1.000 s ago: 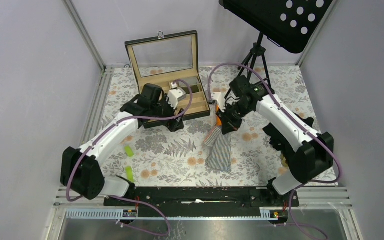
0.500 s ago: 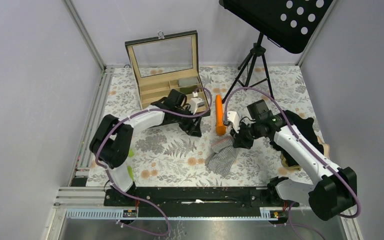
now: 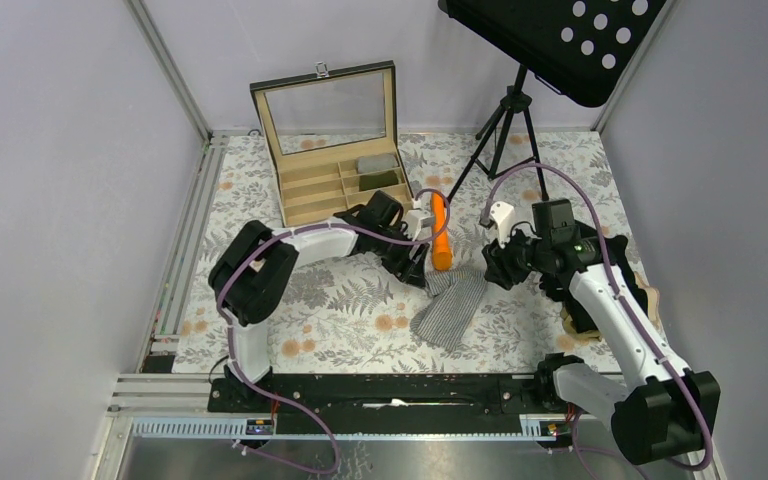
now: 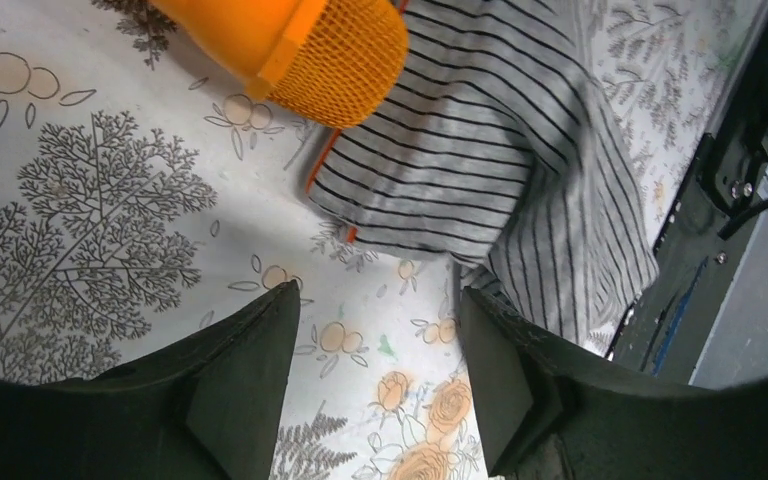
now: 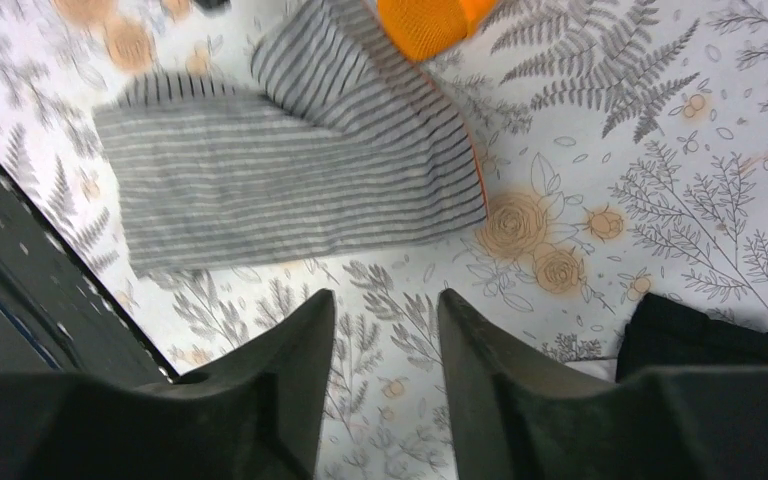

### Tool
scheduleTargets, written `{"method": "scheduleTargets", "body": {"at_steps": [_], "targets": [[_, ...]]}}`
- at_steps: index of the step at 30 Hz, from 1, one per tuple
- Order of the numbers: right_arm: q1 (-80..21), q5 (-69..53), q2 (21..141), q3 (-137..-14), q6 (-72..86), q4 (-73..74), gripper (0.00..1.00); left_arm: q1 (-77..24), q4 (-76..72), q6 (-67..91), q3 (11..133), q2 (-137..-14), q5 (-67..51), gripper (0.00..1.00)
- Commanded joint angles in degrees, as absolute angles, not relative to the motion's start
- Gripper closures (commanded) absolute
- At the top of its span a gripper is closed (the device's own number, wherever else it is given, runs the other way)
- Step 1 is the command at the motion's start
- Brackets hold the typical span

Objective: Roll the underwear
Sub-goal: Place the underwear at the center of the board, then flatten out the underwear at the center of the board.

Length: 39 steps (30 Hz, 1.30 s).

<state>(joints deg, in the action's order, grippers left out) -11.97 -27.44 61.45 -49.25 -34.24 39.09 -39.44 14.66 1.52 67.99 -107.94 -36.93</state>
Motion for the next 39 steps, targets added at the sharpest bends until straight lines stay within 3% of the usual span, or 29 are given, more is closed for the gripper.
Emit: {"method": "scheduleTargets", "body": {"at_steps": [1, 6, 11, 14, 18, 28, 33, 39], "targets": [[-11.87, -26.74, 59.84, -51.83, -24.36, 34.96, 0.45, -39.82, 13.66, 6.09, 72.68, -110.53, -33.49, 0.36], [-11.87, -26.80, 58.77, -51.44, -20.22, 33.87, 0.43, -37.62, 16.39, 11.92, 75.11, -110.99, -30.54, 0.43], [-11.87, -25.36, 59.33, -52.74, -19.16, 34.21, 0.42, -35.72, 19.40, 19.58, 79.82, -112.62, -31.14, 0.60], [-11.87, -24.93, 60.36, -53.96, -17.21, 34.84, 0.41, -35.12, 19.90, 29.89, 80.02, -111.47, -28.83, 0.55], [-11.88, -23.18, 62.39, -55.25, -13.56, 36.22, 0.38, -35.16, 15.51, 39.89, 73.76, -107.46, -27.21, 0.61], [-11.87, -21.45, 66.27, -58.99, -12.85, 36.33, 0.38, -35.52, -7.74, 53.64, 52.88, -104.83, -33.28, 0.61], [-11.89, -22.19, 66.30, -58.99, -13.19, 35.61, 0.39, -35.86, -15.50, 58.86, 51.87, -108.54, -36.35, 0.58], [-11.87, -22.16, 64.53, -58.14, -12.68, 35.67, 0.39, -35.86, -12.30, 59.51, 54.86, -111.37, -37.03, 0.63]]}}
